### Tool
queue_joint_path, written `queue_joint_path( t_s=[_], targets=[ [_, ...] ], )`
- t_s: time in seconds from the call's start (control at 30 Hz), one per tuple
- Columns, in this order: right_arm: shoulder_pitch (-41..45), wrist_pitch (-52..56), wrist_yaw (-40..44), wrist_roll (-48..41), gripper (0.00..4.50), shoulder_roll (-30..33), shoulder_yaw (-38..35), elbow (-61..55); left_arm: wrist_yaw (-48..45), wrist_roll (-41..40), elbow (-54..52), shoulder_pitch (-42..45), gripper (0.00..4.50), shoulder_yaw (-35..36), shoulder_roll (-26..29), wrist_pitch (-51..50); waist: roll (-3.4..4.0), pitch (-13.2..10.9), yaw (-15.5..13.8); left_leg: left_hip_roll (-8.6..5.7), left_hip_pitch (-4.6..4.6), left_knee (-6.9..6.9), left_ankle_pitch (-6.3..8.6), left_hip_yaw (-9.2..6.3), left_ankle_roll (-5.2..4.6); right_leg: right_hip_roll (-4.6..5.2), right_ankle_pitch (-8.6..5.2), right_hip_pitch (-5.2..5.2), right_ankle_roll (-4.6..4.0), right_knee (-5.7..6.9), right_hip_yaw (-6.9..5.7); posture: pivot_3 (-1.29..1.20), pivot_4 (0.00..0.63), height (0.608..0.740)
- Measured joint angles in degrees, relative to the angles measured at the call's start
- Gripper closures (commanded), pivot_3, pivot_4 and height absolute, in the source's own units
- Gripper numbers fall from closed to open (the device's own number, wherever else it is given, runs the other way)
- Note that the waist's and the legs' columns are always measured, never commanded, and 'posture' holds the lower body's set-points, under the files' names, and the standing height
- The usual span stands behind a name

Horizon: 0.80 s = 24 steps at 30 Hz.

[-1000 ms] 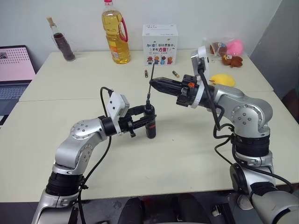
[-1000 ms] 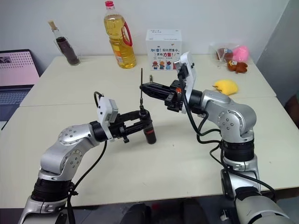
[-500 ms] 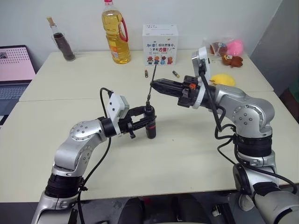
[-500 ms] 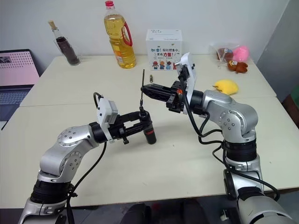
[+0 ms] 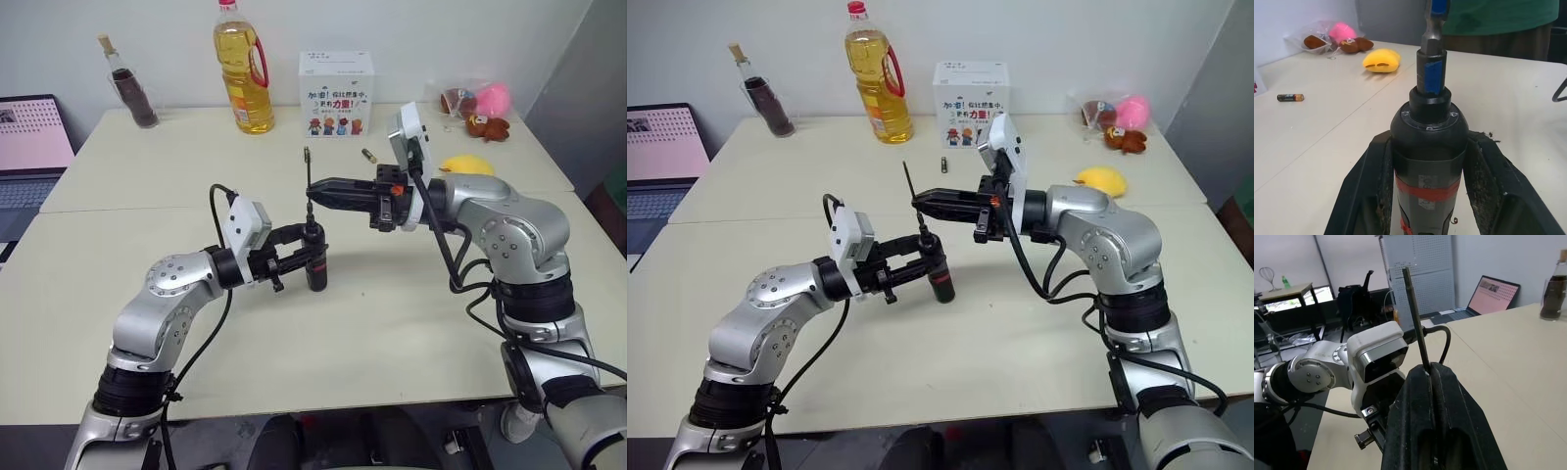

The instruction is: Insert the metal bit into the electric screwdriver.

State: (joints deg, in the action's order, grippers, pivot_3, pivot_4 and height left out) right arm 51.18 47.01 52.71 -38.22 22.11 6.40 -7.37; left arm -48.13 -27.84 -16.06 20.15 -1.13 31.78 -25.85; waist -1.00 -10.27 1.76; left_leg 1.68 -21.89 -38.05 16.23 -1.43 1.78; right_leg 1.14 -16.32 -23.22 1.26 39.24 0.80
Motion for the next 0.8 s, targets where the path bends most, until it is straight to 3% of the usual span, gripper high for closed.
queue_joint_path(
  t_s=[0.8],
  targets=[
    [3.58, -2.0, 8.42, 3.94, 4.44, 1.34, 3.07, 8.29, 0.24, 0.08, -1.04, -0.67, 2.86, -0.15, 0.15, 0.1, 0.0, 0.0, -0.03, 0.04, -0.02, 0.05, 0.0, -0.01, 0.0, 0.06, 0.01, 0.02, 0.0, -0.13, -0.01, 0.0, 0.15, 0.74]
  ],
)
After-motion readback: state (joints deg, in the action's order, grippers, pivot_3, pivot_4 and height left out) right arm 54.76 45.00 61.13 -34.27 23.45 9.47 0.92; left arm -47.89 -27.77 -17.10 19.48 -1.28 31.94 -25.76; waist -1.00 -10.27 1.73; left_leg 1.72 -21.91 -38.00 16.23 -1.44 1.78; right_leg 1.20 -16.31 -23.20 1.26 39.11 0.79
